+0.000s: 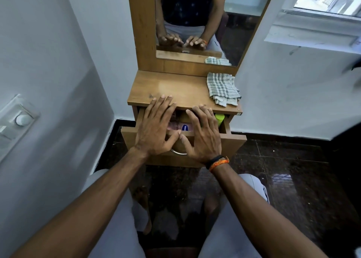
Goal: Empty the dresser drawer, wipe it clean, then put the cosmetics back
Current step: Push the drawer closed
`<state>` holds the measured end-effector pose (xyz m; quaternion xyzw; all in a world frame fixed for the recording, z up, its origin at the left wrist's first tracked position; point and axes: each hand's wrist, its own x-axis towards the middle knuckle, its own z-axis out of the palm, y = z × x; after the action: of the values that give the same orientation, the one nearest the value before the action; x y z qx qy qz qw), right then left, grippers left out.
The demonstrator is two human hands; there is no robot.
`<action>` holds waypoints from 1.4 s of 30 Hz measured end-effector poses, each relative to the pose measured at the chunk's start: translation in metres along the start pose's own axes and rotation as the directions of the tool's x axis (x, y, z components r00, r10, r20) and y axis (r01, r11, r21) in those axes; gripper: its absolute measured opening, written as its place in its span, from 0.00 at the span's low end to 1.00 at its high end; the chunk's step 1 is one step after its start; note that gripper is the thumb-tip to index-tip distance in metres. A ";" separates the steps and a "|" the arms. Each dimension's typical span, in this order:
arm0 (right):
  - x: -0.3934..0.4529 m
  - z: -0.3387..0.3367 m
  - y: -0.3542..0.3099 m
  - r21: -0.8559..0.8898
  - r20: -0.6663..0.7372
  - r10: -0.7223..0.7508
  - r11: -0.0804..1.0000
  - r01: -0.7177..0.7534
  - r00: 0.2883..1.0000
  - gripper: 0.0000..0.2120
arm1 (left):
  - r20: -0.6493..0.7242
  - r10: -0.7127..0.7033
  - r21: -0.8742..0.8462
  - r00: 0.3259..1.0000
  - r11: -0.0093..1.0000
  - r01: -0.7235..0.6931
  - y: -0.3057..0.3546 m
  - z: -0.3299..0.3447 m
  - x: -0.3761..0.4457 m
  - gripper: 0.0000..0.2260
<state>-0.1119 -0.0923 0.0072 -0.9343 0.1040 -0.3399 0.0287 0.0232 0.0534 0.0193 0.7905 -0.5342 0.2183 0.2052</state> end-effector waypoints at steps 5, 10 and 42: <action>0.015 0.004 0.012 -0.068 0.090 -0.033 0.997 0.039 0.995 0.39 | 0.044 0.053 -0.043 0.998 0.998 -0.052 -0.023 0.004 0.010 0.40; 0.028 0.008 0.017 -0.122 0.181 -0.015 0.992 0.037 0.983 0.39 | 0.112 0.026 0.019 0.993 0.999 -0.028 -0.037 0.008 0.013 0.36; 0.059 0.017 0.012 -0.031 0.092 0.248 0.969 -0.246 0.964 0.26 | 0.024 -0.272 0.022 0.962 0.962 0.271 -0.022 0.025 0.036 0.25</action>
<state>-0.0590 -0.1173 0.0298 -0.9294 0.2214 -0.2876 0.0667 0.0587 0.0198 0.0175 0.8609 -0.4215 0.1822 0.2189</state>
